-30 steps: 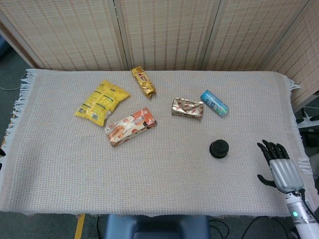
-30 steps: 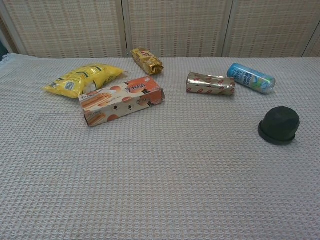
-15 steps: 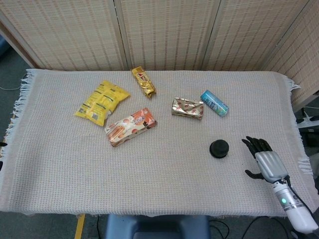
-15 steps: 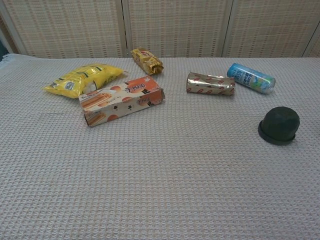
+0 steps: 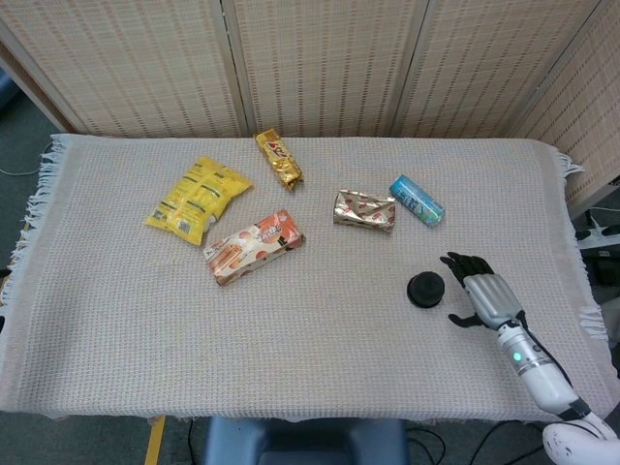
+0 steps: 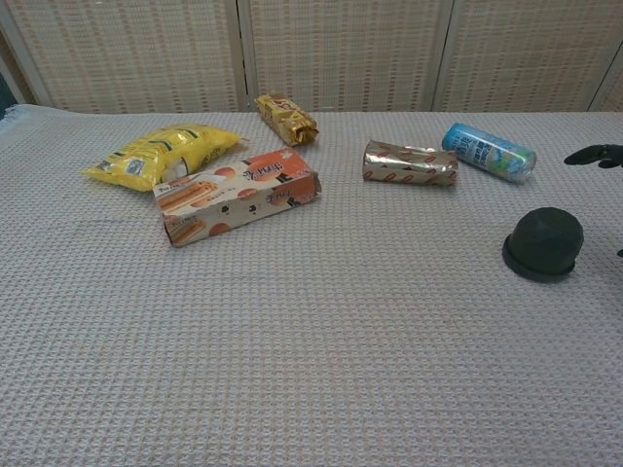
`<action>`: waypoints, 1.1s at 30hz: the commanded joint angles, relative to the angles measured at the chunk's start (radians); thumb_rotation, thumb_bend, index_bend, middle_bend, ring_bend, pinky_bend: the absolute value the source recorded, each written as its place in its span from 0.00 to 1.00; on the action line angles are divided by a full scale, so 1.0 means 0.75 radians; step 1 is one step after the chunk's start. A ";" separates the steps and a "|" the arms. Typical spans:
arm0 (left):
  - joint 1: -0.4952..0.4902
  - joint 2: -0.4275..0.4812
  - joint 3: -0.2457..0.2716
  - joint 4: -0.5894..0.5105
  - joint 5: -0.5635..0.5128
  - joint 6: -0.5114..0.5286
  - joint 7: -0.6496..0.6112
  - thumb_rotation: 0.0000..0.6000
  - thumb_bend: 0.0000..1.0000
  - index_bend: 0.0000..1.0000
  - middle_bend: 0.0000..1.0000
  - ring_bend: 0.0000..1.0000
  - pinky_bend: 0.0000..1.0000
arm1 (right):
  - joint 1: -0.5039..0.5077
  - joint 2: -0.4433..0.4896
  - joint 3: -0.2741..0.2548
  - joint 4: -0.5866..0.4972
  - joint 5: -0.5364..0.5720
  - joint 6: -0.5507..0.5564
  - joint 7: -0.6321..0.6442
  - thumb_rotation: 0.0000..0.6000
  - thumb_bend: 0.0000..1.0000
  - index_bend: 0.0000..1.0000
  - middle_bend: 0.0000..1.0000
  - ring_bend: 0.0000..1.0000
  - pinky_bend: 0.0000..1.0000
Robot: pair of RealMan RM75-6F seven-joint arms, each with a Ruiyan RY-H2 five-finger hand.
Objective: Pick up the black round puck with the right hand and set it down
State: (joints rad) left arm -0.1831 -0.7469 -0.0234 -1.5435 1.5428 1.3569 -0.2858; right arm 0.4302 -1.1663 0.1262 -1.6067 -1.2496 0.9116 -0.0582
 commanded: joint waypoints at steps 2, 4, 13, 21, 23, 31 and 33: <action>0.002 0.010 0.003 -0.010 0.000 0.001 -0.002 1.00 0.44 0.17 0.00 0.00 0.15 | 0.089 -0.039 0.024 0.070 0.034 -0.149 0.094 1.00 0.15 0.00 0.00 0.00 0.00; 0.005 0.012 0.001 -0.007 -0.002 0.009 -0.011 1.00 0.44 0.17 0.00 0.00 0.15 | 0.116 -0.061 0.029 0.106 0.066 -0.189 0.099 1.00 0.15 0.00 0.00 0.00 0.00; 0.009 0.005 -0.007 -0.001 -0.015 0.020 -0.023 1.00 0.44 0.17 0.00 0.00 0.15 | 0.222 -0.130 0.053 0.248 0.235 -0.345 0.105 1.00 0.14 0.00 0.00 0.00 0.00; 0.011 0.009 -0.015 -0.027 -0.053 0.006 0.014 1.00 0.44 0.17 0.00 0.00 0.15 | 0.299 -0.138 0.053 0.321 0.304 -0.553 0.202 1.00 0.14 0.00 0.00 0.00 0.00; 0.012 0.009 -0.017 -0.029 -0.058 0.006 0.016 1.00 0.44 0.17 0.00 0.00 0.15 | 0.300 -0.138 0.049 0.320 0.290 -0.563 0.219 1.00 0.14 0.00 0.00 0.00 0.01; 0.015 0.015 -0.019 -0.038 -0.067 0.003 0.019 1.00 0.43 0.17 0.00 0.00 0.15 | 0.300 -0.156 0.039 0.333 0.232 -0.547 0.268 1.00 0.14 0.01 0.01 0.01 0.06; 0.017 0.015 -0.021 -0.039 -0.070 0.005 0.018 1.00 0.43 0.17 0.00 0.00 0.15 | 0.298 -0.161 0.031 0.335 0.217 -0.538 0.270 1.00 0.14 0.04 0.04 0.05 0.09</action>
State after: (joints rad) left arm -0.1710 -0.7357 -0.0388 -1.5723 1.4911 1.3602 -0.2725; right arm 0.6546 -1.2846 0.1521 -1.3569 -1.0832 0.5050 0.1429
